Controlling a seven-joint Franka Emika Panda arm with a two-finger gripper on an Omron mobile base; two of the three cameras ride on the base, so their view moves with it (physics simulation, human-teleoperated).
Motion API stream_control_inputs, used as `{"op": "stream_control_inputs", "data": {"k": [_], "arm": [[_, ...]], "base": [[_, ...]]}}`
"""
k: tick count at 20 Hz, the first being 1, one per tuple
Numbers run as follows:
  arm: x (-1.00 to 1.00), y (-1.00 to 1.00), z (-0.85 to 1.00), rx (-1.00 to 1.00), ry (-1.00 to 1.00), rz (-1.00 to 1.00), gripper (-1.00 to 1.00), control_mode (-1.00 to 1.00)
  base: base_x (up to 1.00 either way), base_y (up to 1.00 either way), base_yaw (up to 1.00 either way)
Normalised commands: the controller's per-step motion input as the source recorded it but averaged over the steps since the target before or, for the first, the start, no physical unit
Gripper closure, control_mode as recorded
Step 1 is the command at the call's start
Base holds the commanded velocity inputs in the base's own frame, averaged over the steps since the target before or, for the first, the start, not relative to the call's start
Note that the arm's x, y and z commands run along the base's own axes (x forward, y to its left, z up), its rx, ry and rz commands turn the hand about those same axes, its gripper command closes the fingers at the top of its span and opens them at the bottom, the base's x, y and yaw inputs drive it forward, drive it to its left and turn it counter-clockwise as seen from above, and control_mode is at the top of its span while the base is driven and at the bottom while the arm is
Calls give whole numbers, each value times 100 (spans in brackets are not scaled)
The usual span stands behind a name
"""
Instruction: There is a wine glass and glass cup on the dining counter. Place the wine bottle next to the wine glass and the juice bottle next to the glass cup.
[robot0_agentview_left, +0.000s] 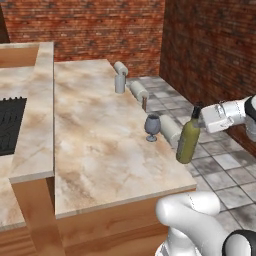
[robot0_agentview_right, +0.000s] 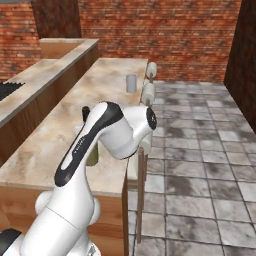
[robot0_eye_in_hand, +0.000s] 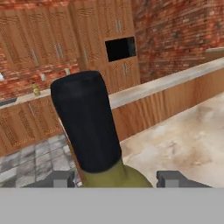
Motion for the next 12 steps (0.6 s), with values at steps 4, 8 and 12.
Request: {"op": "stream_control_inputs", "data": {"k": [4,8,12], "arm": [[30,0,-27,-6,-10,0,100,-100],[45,0,-14,-2,3,0,100,-100],[45,0,-1,0,15,0,100,-100]], "base": [[0,0,0],[0,0,0],[0,0,0]]}}
